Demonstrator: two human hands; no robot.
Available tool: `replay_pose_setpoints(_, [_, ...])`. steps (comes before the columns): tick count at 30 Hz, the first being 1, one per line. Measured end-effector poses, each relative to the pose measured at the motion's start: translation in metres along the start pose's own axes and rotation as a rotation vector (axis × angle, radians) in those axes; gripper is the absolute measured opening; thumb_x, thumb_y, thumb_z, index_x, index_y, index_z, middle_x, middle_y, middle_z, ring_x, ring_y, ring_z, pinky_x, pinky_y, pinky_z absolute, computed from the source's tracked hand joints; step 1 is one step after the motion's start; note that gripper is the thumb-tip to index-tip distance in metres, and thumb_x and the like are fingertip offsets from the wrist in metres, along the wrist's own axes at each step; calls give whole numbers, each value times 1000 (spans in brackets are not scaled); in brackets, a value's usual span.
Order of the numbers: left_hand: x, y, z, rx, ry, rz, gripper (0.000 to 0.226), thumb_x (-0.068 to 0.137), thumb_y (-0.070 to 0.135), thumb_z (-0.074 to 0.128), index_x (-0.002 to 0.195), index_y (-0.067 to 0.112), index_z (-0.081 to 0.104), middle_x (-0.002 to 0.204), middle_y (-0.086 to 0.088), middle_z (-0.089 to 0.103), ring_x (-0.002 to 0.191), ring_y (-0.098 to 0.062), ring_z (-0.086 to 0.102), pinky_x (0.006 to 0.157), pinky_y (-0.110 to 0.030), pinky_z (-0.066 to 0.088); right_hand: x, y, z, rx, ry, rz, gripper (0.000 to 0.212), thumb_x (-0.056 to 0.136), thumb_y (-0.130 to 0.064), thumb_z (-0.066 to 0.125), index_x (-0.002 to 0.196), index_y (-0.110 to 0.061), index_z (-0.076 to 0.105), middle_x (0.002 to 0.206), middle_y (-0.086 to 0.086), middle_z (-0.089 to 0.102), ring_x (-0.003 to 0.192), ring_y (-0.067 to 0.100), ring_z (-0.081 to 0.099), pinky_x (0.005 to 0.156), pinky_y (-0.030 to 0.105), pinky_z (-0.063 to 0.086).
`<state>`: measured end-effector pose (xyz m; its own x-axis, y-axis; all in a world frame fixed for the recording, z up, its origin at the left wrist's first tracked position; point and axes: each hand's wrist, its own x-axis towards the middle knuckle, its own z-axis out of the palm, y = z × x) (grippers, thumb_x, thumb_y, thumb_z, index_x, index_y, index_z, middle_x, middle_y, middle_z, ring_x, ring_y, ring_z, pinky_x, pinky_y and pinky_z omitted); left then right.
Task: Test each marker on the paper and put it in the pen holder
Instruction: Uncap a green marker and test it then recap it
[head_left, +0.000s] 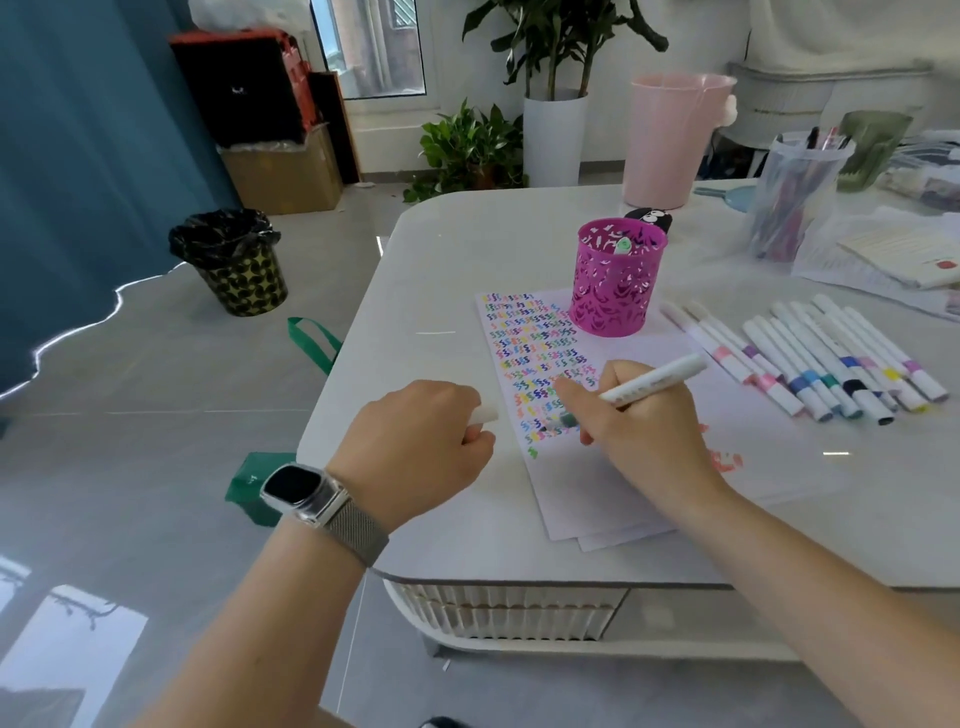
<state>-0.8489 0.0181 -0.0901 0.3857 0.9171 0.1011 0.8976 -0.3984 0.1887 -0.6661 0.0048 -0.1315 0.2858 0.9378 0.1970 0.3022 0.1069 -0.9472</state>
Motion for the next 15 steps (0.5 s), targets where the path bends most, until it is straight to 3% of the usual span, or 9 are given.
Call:
replay_pose_setpoints(3, [3, -3, -2, -5, 35, 10, 37, 88, 28, 47, 58, 17, 27, 60, 2, 36, 59, -21, 40, 49, -27, 26, -2, 10, 6, -80, -10, -34, 43, 76, -12, 73, 57, -2, 36, 47, 4, 41, 70, 32, 69, 40, 17, 25])
replay_pose_setpoints(5, [4, -4, -2, -3, 46, 13, 37, 88, 28, 46, 58, 16, 28, 60, 2, 36, 61, -23, 41, 50, -27, 26, -1, 13, 7, -134, -12, -52, 40, 75, -9, 72, 58, -1, 37, 52, 9, 40, 68, 41, 63, 41, 18, 25])
replay_pose_setpoints(9, [3, -7, 1, -45, -60, -13, 37, 88, 29, 49, 58, 18, 31, 62, 4, 37, 61, -21, 41, 56, -27, 31, -1, 15, 7, -151, 6, -75, 38, 76, -10, 71, 59, -1, 39, 52, 7, 42, 54, 24, 48, 43, 21, 28])
replay_pose_setpoints(15, [-1, -7, 1, -64, -224, -54, 37, 89, 32, 51, 58, 20, 33, 67, 7, 37, 71, -21, 44, 65, -27, 36, -1, 16, 8, -150, 5, -92, 37, 79, -14, 72, 62, 2, 43, 53, 7, 47, 53, 17, 50, 45, 21, 33])
